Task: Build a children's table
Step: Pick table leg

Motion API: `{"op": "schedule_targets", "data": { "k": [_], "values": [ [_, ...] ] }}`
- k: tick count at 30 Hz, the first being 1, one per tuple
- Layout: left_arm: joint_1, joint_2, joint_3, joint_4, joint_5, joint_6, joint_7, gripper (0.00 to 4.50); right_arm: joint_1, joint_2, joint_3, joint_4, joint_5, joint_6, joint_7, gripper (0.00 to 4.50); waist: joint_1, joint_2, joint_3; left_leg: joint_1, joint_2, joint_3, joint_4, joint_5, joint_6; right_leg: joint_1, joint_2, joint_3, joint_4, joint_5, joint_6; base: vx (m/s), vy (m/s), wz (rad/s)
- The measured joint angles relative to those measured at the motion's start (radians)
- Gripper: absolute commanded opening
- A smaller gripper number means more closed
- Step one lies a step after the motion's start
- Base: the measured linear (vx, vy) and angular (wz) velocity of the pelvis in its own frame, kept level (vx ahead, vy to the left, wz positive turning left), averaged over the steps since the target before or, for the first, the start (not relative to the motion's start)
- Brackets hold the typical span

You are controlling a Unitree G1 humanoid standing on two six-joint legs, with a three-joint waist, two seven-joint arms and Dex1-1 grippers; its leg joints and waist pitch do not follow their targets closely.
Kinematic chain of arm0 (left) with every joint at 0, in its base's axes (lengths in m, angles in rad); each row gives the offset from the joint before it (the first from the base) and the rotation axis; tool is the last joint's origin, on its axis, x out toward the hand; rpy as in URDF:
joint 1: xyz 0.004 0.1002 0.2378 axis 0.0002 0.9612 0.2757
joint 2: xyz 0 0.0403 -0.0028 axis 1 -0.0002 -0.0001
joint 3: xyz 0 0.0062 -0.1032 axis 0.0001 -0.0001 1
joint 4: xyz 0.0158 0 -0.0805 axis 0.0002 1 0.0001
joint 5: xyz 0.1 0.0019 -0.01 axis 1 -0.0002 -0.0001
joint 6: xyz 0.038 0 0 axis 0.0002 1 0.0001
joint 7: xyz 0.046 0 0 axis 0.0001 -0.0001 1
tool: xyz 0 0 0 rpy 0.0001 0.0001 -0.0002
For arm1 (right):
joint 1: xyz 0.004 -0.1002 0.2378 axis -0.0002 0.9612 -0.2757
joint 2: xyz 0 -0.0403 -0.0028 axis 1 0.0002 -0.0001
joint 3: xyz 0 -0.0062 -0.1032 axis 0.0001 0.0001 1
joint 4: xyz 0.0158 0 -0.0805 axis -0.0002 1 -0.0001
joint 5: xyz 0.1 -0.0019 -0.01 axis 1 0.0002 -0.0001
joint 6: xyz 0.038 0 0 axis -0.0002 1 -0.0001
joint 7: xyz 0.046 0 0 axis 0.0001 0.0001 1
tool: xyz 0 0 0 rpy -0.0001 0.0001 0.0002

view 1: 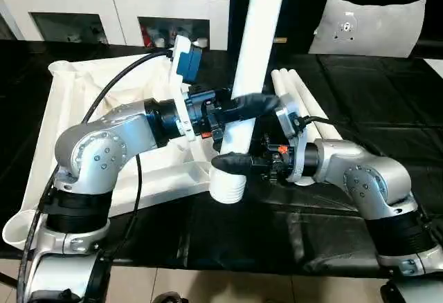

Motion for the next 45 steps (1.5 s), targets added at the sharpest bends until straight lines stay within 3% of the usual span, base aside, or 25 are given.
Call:
{"op": "schedule_targets", "data": {
  "k": [6,13,20,26,28,31,40,45],
  "values": [
    [0.023,-0.007,-0.010,-0.032,0.022,-0.003,0.020,2.56,0.031,0.021,0.000,-0.002,-0.001,-0.025,-0.012,1.90,0.001,0.000,0.000,0.000,0.000,0.000,0.000,0.000,0.000,0.000,0.000,0.000,0.000,0.000,0.000,0.000,0.000,0.00],
    [0.099,0.048,-0.012,-0.085,0.038,-0.072,-0.069,2.56,0.068,0.042,0.026,-0.042,-0.024,-0.071,-0.028,1.89,-0.002,0.000,0.000,0.000,0.001,0.000,0.000,0.000,0.000,0.000,0.000,-0.001,0.000,0.000,0.000,0.000,0.000,0.00],
    [0.195,0.103,-0.018,-0.117,0.015,-0.058,-0.150,2.56,0.153,0.039,0.097,-0.081,-0.065,-0.129,-0.026,1.89,-0.001,0.000,0.000,0.000,0.001,0.000,0.000,0.000,0.000,0.000,0.000,-0.001,0.000,0.000,0.000,0.000,0.000,0.00],
    [0.268,0.122,-0.074,-0.115,0.060,-0.135,-0.221,2.56,0.226,0.029,0.135,-0.099,-0.139,-0.196,-0.046,1.89,-0.004,0.001,0.000,0.001,0.001,0.000,0.000,0.000,0.000,0.001,0.000,-0.001,0.000,0.000,0.000,0.000,0.000,0.00],
    [0.287,0.121,-0.080,-0.115,0.061,-0.148,-0.234,2.98,0.241,0.023,0.143,-0.104,-0.163,-0.219,-0.050,1.89,-0.004,0.001,0.000,0.001,0.001,0.000,0.000,0.000,0.000,0.002,0.000,-0.001,0.000,0.000,0.000,0.000,0.000,0.00],
    [0.307,0.134,-0.099,-0.115,0.083,-0.177,-0.260,3.03,0.256,0.022,0.154,-0.105,-0.176,-0.225,-0.062,1.89,-0.005,0.001,0.000,0.001,0.001,0.000,0.000,0.000,0.000,0.001,0.000,-0.001,0.000,0.000,0.000,0.000,0.000,0.00],
    [0.321,0.125,-0.085,-0.114,0.062,-0.198,-0.287,3.97,0.256,0.032,0.154,-0.101,-0.178,-0.250,-0.079,1.89,-0.005,0.001,0.000,0.001,0.001,0.000,0.000,0.000,0.000,0.002,0.000,-0.001,0.000,0.000,0.000,0.000,0.000,0.00],
    [0.333,0.102,-0.037,-0.111,-0.008,-0.194,-0.286,4.39,0.256,0.055,0.122,-0.111,-0.114,-0.227,-0.080,1.89,-0.005,0.001,0.000,0.001,0.001,0.000,0.000,0.000,0.000,0.002,0.000,-0.001,0.000,0.000,0.000,0.000,0.000,0.00]
  ]
}}
